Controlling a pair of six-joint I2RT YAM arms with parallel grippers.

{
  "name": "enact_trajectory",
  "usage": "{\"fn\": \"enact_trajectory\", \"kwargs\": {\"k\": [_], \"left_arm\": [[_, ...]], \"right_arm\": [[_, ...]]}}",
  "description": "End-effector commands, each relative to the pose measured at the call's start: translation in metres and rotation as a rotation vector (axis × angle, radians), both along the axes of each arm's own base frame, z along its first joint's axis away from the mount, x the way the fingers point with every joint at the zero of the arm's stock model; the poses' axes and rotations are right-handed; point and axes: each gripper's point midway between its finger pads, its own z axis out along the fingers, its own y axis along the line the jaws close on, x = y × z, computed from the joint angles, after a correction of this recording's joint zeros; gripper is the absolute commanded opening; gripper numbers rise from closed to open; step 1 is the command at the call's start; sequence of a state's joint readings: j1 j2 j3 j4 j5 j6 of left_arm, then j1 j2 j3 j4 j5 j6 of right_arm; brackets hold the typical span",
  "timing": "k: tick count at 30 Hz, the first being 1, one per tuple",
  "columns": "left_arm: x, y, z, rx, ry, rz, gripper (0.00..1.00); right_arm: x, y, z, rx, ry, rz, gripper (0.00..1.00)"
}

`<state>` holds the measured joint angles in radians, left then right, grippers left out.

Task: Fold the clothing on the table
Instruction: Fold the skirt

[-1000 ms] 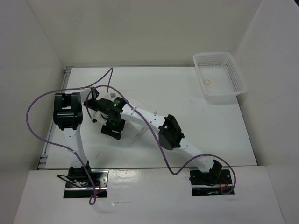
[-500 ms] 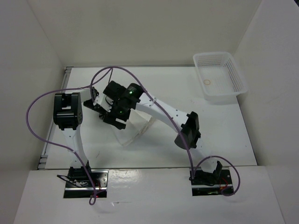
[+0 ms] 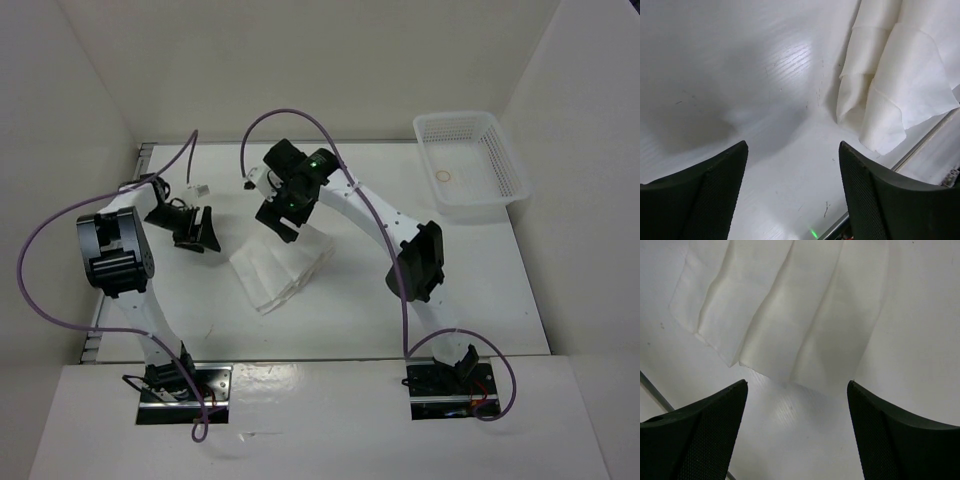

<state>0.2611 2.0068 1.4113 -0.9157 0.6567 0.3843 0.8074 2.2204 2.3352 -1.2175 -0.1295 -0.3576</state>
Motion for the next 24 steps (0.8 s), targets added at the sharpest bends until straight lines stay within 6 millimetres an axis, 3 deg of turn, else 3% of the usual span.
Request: {"fn": "enact_trajectory", "kwargs": {"k": [1,3,4,5,6,8,10,11,13,14,16,17,21,24], "left_arm": [[0.016,0.007,0.042,0.057,-0.138,-0.024,0.81],[0.018,-0.010,0.068,-0.053,-0.181,-0.053,0.83],[0.027,-0.023,0.096,-0.154,-0.254,-0.077,0.83],[0.027,-0.030,0.112,-0.209,-0.287,-0.105,0.83],[0.012,-0.045,0.120,-0.297,-0.215,-0.133,0.85],[0.014,-0.065,0.142,-0.385,-0.282,-0.208,0.85],[0.003,-0.086,0.154,-0.375,-0.343,-0.304,0.89],[-0.002,-0.092,0.153,-0.367,-0.338,-0.327,0.89],[-0.010,-0.111,0.149,-0.371,-0.315,-0.383,0.90],[-0.014,-0.117,0.144,-0.387,-0.299,-0.399,0.90],[-0.023,-0.129,0.129,-0.404,-0.255,-0.438,0.90],[-0.023,-0.129,0.119,-0.412,-0.220,-0.430,0.90],[-0.032,-0.133,0.089,-0.436,-0.135,-0.441,0.90],[-0.033,-0.133,0.072,-0.448,-0.103,-0.446,0.90]], "right_arm": [[-0.001,0.008,-0.010,-0.002,-0.003,0.020,0.85],[0.007,0.000,-0.020,-0.032,-0.015,-0.005,0.85],[0.011,-0.010,-0.020,-0.042,-0.016,-0.026,0.85],[0.015,-0.015,-0.015,-0.034,-0.030,-0.049,0.85],[0.018,-0.024,-0.022,-0.059,-0.033,-0.069,0.85],[0.029,-0.045,-0.021,-0.075,-0.049,-0.118,0.86],[0.034,-0.069,-0.020,-0.096,-0.078,-0.165,0.86],[0.036,-0.090,-0.032,-0.131,-0.060,-0.201,0.86],[0.045,-0.113,-0.024,-0.134,-0.101,-0.258,0.86],[0.048,-0.136,-0.035,-0.163,-0.081,-0.302,0.86],[0.055,-0.158,-0.031,-0.156,-0.101,-0.365,0.86],[0.057,-0.177,-0.039,-0.171,-0.083,-0.404,0.87],[0.060,-0.215,-0.043,-0.202,-0.089,-0.486,0.87],[0.062,-0.230,-0.048,-0.224,-0.099,-0.518,0.87]]}}
